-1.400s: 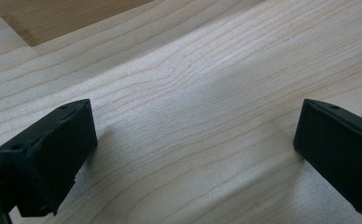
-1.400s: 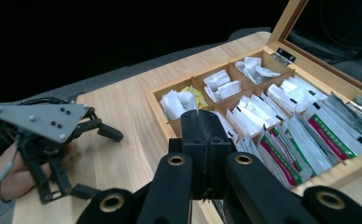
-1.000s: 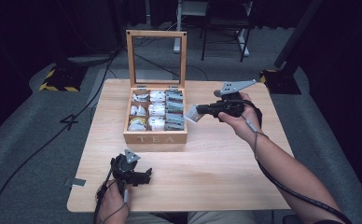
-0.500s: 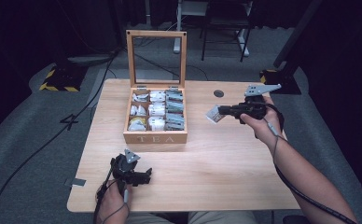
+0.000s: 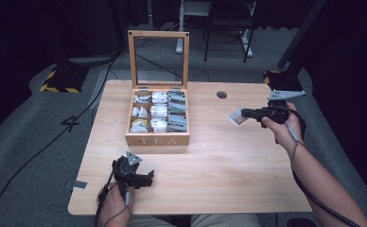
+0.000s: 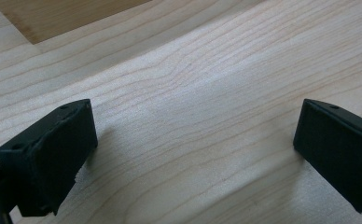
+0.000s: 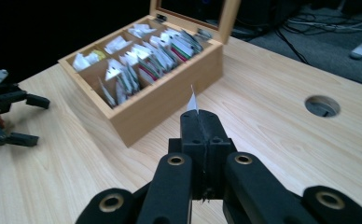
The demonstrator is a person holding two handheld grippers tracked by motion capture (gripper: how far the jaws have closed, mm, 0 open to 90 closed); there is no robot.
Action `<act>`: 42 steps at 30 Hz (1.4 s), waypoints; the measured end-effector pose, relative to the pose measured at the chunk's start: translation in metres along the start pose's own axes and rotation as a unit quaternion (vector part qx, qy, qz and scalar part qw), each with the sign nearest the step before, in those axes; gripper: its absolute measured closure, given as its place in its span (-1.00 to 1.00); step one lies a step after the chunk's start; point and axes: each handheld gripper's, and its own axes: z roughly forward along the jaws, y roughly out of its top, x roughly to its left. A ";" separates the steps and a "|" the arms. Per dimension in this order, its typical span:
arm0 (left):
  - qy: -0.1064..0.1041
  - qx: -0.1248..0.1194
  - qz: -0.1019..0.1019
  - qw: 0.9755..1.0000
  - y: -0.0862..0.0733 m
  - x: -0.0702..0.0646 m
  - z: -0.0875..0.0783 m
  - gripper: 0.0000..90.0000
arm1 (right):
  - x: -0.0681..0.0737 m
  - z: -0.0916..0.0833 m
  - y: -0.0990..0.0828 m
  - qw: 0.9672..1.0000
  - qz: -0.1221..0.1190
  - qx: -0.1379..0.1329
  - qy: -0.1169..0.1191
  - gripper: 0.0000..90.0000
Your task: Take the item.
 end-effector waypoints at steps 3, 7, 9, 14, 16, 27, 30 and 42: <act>0.000 0.000 0.000 1.000 0.000 0.000 0.000 -1.00 | -0.008 -0.003 -0.008 1.000 0.009 0.006 -0.010 1.00; 0.000 0.000 0.000 1.000 0.000 0.000 0.000 -1.00 | -0.019 -0.005 -0.021 0.999 0.027 0.012 -0.017 1.00; 0.000 0.000 -0.002 1.000 0.000 0.000 0.000 -1.00 | -0.025 -0.004 -0.028 0.999 0.035 0.017 -0.023 1.00; 0.000 0.000 -0.002 1.000 0.000 0.000 0.000 -1.00 | -0.034 0.002 -0.043 0.998 0.051 0.031 -0.031 1.00; 0.000 0.001 -0.001 1.000 0.000 0.000 0.000 -1.00 | -0.037 0.004 -0.049 0.997 0.056 0.033 -0.032 1.00; 0.000 0.000 -0.002 1.000 0.000 0.000 0.000 -1.00 | -0.047 0.020 -0.077 0.994 0.088 0.055 -0.033 1.00; 0.000 0.000 -0.002 1.000 0.000 0.000 0.000 -1.00 | -0.047 0.024 -0.084 0.993 0.098 0.059 -0.029 1.00; 0.000 0.000 -0.001 1.000 0.000 0.000 0.000 -1.00 | -0.050 0.033 -0.099 0.988 0.121 0.094 -0.023 1.00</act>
